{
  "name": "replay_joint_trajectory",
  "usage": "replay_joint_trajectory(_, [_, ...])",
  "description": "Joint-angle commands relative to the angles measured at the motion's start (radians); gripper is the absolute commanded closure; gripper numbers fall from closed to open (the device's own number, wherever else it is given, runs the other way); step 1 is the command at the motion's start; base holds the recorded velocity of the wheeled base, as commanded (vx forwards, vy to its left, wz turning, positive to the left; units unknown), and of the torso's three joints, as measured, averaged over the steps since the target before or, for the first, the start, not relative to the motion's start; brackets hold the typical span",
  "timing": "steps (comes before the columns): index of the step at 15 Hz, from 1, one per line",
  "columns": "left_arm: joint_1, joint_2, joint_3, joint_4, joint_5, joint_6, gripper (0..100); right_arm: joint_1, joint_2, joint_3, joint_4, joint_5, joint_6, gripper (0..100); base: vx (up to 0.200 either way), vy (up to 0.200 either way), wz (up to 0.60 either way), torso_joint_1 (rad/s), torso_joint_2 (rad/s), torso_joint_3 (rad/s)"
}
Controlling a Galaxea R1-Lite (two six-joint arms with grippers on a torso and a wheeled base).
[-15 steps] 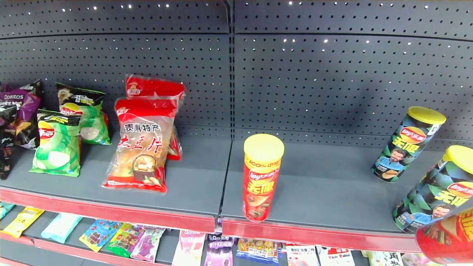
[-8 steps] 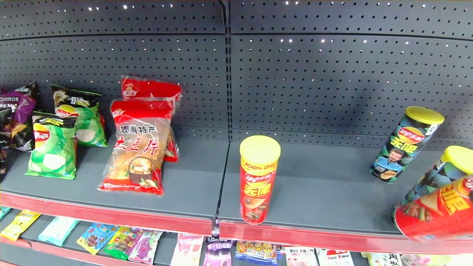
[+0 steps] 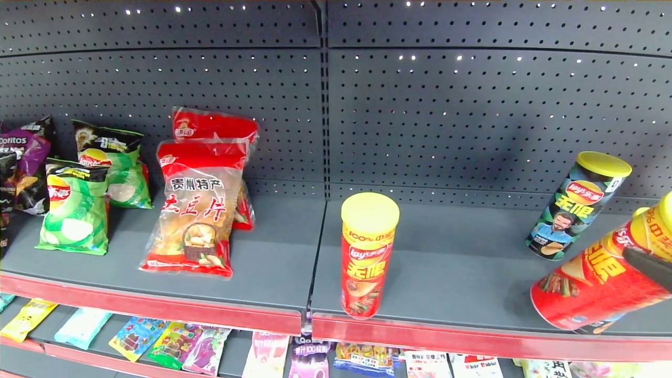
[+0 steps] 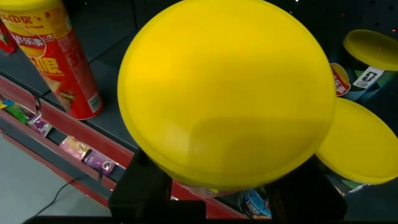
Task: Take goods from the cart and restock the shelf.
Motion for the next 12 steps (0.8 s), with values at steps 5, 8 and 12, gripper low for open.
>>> replay_joint_trajectory(5, [0.072,-0.086,0.005,0.008,0.019,-0.004,0,0.008,0.031,-0.011,0.000,0.000,0.002,100,0.000,0.000,0.00,0.000,0.00,0.000])
replay_joint_trajectory(8, [0.073,-0.090,0.006,-0.006,-0.110,-0.015,0,0.008,0.049,-0.023,0.000,0.002,0.004,100,0.000,0.000,0.00,0.000,0.00,0.000])
replay_joint_trajectory(12, [0.073,-0.090,0.006,0.054,-0.041,0.005,0,0.020,0.077,-0.046,0.000,0.022,0.004,100,0.000,0.000,0.00,0.000,0.00,0.000])
